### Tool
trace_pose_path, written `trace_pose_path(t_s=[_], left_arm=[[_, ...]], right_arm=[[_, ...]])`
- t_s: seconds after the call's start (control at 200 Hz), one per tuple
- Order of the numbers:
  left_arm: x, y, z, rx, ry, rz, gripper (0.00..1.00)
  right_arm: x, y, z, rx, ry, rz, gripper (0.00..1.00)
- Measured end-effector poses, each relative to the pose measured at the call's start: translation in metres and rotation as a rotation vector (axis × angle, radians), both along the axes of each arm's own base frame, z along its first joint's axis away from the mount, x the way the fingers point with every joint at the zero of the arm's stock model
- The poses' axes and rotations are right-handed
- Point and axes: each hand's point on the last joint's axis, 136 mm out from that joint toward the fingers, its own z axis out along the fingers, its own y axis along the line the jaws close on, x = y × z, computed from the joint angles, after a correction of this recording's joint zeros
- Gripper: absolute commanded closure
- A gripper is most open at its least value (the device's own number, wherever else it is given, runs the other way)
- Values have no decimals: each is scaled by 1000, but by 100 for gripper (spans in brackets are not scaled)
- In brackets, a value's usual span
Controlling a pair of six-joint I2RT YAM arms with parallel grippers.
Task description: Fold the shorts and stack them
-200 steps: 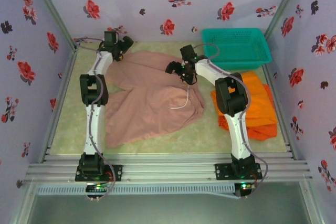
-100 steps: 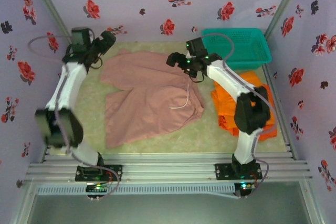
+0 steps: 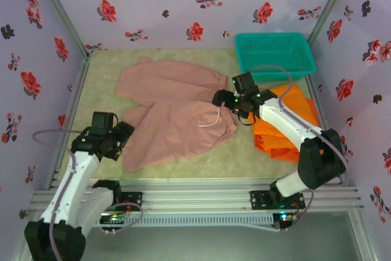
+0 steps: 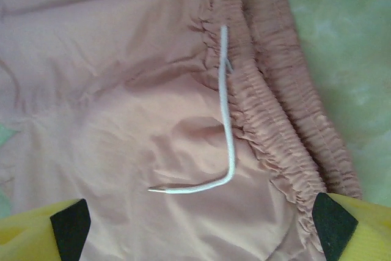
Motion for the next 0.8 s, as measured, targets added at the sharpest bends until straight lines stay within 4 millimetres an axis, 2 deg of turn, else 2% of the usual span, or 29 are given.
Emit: trace_pose_path(t_s=[0.09, 0.235, 0.39, 0.55, 0.8], left_arm=[[-17, 1, -8, -1, 54, 31, 19], [-44, 0, -33, 5, 182, 70, 25], [-63, -1, -53, 16, 275, 101, 28], [-71, -2, -66, 27, 334, 120, 31], [-70, -4, -88, 28, 359, 146, 54]], right_arm=[[-5, -4, -7, -11, 14, -4, 4], [-9, -9, -14, -21, 29, -11, 5], [-11, -11, -17, -24, 37, -17, 4], [-11, -13, -18, -26, 38, -22, 5], [-16, -16, -28, -35, 63, -27, 5]])
